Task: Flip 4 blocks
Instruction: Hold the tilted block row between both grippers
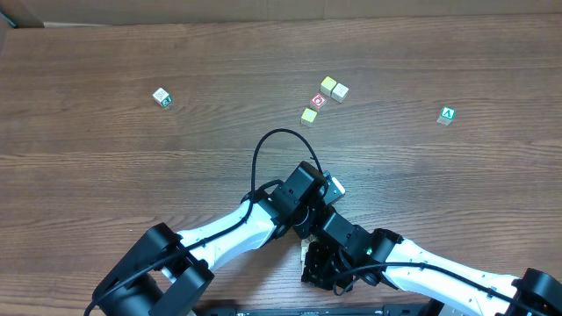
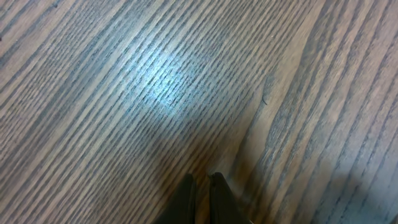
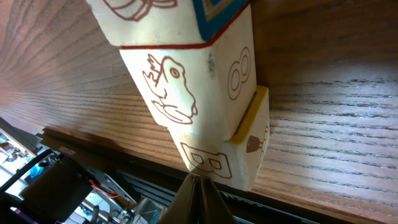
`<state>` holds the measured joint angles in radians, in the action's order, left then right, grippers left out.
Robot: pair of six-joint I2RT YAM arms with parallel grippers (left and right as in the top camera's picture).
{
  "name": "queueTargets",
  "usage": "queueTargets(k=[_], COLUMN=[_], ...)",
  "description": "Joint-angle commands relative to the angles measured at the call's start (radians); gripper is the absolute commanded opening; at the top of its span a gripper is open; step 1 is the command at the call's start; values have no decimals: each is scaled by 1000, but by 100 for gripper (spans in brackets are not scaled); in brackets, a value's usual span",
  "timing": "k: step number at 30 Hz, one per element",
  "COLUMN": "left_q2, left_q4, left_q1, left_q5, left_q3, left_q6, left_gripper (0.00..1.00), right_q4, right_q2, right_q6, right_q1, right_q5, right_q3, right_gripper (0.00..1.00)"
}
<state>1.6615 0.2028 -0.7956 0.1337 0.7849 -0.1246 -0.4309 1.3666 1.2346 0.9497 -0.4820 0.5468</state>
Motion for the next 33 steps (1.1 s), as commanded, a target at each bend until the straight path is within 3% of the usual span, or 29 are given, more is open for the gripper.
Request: queueTargets(k=[1,33], left_q2=[19,19], left_q4=[-7,-44], left_q1=[-10,-10], left_q5=[-15,-60], left_q3=[-15,-15], left_q6=[21,27], left_gripper=[4,4], right_q4=[7,7], right_q2=[4,4], right_q6=[-9,-12], right_q1=[-1,-1], right_q5=[34,32], right_q3=[18,18], right_gripper=[4,4])
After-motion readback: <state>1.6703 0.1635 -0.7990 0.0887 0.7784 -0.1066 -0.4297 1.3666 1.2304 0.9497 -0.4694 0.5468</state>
